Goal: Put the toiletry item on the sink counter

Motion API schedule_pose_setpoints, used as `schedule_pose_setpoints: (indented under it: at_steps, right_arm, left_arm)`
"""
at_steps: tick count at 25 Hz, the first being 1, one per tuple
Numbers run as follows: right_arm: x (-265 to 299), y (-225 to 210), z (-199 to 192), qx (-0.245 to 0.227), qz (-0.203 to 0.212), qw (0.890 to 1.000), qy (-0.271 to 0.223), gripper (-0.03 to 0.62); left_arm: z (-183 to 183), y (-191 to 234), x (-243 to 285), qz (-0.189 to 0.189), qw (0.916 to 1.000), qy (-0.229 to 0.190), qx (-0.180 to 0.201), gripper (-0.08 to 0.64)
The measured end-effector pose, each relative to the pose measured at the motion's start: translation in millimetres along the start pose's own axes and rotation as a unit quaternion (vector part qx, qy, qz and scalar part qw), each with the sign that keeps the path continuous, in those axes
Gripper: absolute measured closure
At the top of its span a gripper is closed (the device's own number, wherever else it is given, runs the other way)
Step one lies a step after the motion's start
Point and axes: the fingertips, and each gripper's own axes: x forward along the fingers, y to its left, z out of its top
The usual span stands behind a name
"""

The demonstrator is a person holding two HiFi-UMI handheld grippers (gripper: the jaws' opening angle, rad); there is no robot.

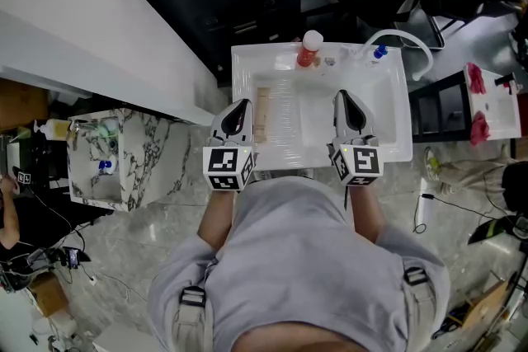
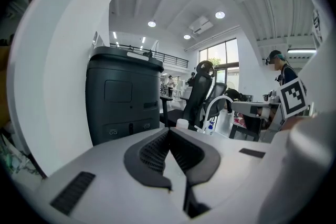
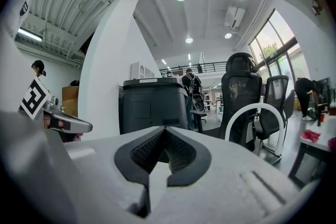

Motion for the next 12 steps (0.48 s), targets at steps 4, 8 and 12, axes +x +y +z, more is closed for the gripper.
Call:
schedule_pose_setpoints:
  at_steps: [4,8,12]
  right_arm:
    - [-1,1,2,-0.002,0.000,1.000,0.000,0.588]
    - [-2,3,4,-0.003,0.000,1.000,-0.002,0.588]
    - [-3,3,4,-0.002,-0.001,1.000,-0.003,0.588]
  left_arm:
    - [19,-1,-7,-0.001,0.9997,-0.022,0.007,0.554]
    - [35,-1,-14,0.000,0.9991,-0.041,0.008,0.554]
    - [46,0,-20,0.005,0.9983,-0.058,0.011,0.554]
